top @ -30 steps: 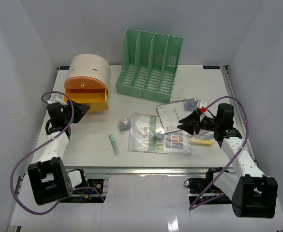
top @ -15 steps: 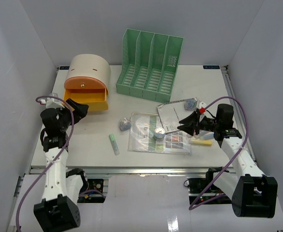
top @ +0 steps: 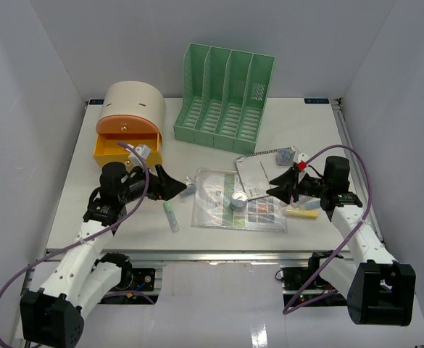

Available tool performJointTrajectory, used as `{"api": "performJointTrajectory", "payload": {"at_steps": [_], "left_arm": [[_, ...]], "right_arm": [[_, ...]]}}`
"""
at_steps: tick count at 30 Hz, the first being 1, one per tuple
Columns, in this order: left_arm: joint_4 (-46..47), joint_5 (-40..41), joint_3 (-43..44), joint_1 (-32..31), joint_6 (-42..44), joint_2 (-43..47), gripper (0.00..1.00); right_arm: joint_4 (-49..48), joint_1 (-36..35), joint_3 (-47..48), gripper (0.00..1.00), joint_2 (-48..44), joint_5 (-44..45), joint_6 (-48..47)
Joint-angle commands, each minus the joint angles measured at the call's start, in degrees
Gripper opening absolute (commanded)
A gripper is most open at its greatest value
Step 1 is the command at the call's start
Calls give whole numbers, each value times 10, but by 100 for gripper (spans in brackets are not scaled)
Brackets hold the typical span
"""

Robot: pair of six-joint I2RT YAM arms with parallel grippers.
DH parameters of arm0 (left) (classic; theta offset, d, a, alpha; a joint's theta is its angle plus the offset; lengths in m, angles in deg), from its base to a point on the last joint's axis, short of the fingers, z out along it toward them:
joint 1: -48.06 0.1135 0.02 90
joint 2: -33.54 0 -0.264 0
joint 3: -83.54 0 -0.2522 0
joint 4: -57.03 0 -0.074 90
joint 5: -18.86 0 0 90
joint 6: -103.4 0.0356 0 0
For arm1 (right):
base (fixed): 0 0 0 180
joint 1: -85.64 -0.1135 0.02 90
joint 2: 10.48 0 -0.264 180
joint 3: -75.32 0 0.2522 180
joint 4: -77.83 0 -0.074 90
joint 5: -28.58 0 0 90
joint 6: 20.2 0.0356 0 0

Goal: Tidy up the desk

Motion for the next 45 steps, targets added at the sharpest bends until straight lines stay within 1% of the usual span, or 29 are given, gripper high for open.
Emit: {"api": "performJointTrajectory", "payload": {"at_steps": [1, 3, 4, 5, 7, 10, 11, 12, 14, 18, 22, 25, 27, 29, 31, 36, 37, 39, 43, 45], "left_arm": [[5, 137, 34, -106, -7, -50, 98], [0, 207, 44, -155, -19, -79, 98], [-3, 241, 49, -174, -25, -109, 98], [-7, 275, 58, -191, -34, -111, 98], [-42, 405, 100, -242, -59, -182, 98], [-100, 524, 156, -276, -124, -263, 98], [-138, 559, 179, -282, -150, -307, 98], [-175, 593, 202, -287, -176, -346, 98], [-211, 643, 237, -292, -215, -386, 98], [-232, 674, 273, -298, -246, -445, 98], [-257, 694, 303, -300, -265, -486, 98], [-279, 700, 324, -300, -270, -526, 95], [-284, 699, 339, -300, -270, -543, 90], [-286, 696, 348, -300, -270, -565, 82], [-286, 699, 356, -300, -271, -577, 80], [-286, 714, 366, -300, -267, -588, 71], [-286, 716, 367, -299, -267, -587, 71], [-286, 718, 368, -299, -264, -586, 73], [-286, 706, 368, -299, -260, -579, 90], [-286, 703, 365, -299, -267, -568, 96]], "right_arm": [[2, 2, 8, 47, 3, 7, -8], [2, 2, 7, 48, 3, 9, -8], [2, 2, 7, 48, 4, 10, -8], [1, 8, 8, 49, 4, 11, -8], [1, 19, 7, 50, 5, 13, -7], [1, 22, 7, 50, 5, 16, -8], [1, 24, 7, 51, 5, 17, -8], [2, 24, 7, 51, 5, 18, -8], [3, 25, 8, 51, 6, 18, -11], [6, 26, 9, 51, 6, 18, -14], [6, 27, 10, 51, 7, 18, -15], [7, 27, 11, 51, 8, 18, -15], [7, 27, 11, 51, 7, 18, -16], [9, 28, 11, 51, 7, 19, -16], [8, 28, 11, 52, 6, 19, -16], [10, 30, 11, 52, 5, 17, -17], [10, 30, 11, 52, 5, 17, -17], [10, 31, 11, 52, 5, 15, -17], [10, 31, 11, 52, 4, 15, -17], [10, 31, 11, 52, 4, 14, -17]]}}
